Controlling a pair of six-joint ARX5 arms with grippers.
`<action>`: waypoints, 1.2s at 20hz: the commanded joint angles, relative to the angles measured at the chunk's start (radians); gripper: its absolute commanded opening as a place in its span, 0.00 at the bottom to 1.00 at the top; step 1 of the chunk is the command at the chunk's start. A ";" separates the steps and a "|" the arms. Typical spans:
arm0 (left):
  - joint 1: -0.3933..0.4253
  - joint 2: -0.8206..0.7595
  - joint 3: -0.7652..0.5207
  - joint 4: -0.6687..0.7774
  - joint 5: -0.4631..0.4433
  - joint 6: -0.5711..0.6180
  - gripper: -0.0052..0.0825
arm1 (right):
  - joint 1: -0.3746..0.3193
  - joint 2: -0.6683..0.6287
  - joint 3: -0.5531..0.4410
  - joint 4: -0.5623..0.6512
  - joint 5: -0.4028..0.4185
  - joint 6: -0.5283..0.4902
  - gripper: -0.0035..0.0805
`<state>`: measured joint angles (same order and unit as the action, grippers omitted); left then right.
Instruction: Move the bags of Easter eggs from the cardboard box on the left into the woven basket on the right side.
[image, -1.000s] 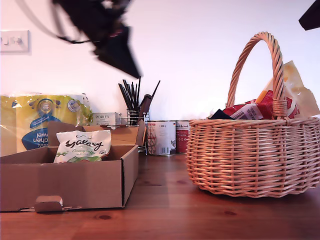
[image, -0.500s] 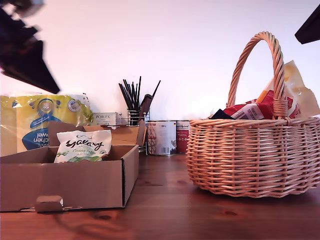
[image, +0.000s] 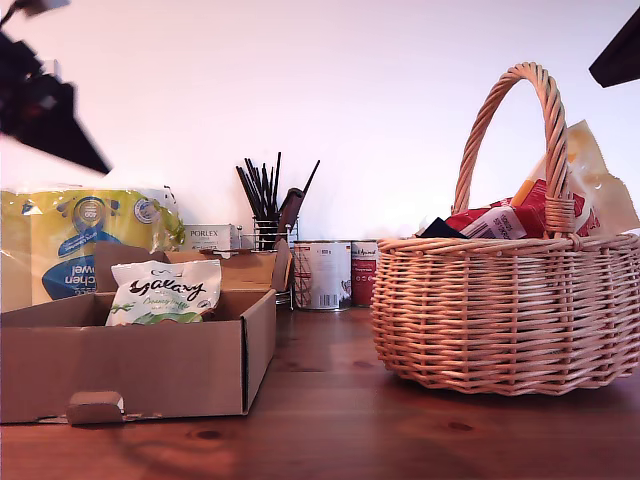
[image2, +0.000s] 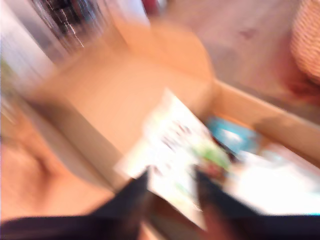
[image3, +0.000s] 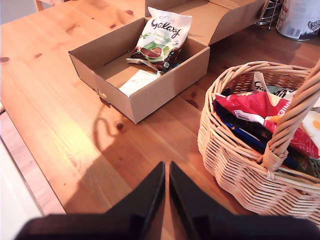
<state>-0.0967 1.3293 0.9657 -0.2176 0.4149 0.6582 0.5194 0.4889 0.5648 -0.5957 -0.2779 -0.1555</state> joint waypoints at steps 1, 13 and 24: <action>-0.008 0.013 -0.009 0.044 0.003 0.051 0.81 | 0.004 -0.001 0.006 0.008 0.000 -0.001 0.03; -0.009 0.346 0.305 -0.183 0.045 0.080 0.81 | 0.004 -0.001 0.006 0.007 0.000 -0.001 0.03; -0.030 0.496 0.364 -0.254 -0.042 0.266 0.81 | 0.004 -0.001 0.006 0.008 0.000 -0.001 0.03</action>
<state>-0.1177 1.7893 1.3373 -0.4828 0.3706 0.9173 0.5194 0.4889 0.5648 -0.5953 -0.2779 -0.1555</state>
